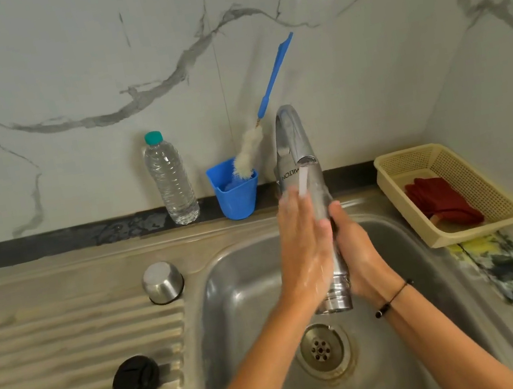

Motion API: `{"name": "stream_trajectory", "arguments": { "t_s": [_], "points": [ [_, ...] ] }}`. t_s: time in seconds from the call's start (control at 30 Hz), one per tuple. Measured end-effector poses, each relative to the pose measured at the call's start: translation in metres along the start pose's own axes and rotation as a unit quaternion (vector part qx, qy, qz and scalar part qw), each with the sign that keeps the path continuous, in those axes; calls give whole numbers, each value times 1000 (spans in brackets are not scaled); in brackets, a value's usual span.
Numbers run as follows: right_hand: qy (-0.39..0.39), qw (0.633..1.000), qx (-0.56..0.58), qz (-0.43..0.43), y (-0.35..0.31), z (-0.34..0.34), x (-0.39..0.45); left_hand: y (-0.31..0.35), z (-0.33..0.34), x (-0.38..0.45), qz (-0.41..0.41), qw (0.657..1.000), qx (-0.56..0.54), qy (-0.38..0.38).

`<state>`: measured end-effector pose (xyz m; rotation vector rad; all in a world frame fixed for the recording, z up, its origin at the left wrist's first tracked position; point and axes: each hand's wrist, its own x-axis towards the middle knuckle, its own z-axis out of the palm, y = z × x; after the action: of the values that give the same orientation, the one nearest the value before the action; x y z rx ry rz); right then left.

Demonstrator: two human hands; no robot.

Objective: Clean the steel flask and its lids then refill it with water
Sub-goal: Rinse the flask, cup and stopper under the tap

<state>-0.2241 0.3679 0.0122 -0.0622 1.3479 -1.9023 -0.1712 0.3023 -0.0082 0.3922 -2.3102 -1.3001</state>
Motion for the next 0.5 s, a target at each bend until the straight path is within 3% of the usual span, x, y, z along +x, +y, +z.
{"name": "stream_trajectory", "arguments": {
  "t_s": [0.13, 0.33, 0.5],
  "points": [
    [1, 999, -35, 5, -6, 3, 3, -6, 4, -29, -18, 1000, -3, -25],
    [-5, 997, -60, -38, 5, 7, -12, 8, -16, 23, -72, 993, -88, 19],
    [36, 999, -38, 16, 24, 9, -28, 7, -22, 74, -179, 984, -16, -4]
  ]
}}
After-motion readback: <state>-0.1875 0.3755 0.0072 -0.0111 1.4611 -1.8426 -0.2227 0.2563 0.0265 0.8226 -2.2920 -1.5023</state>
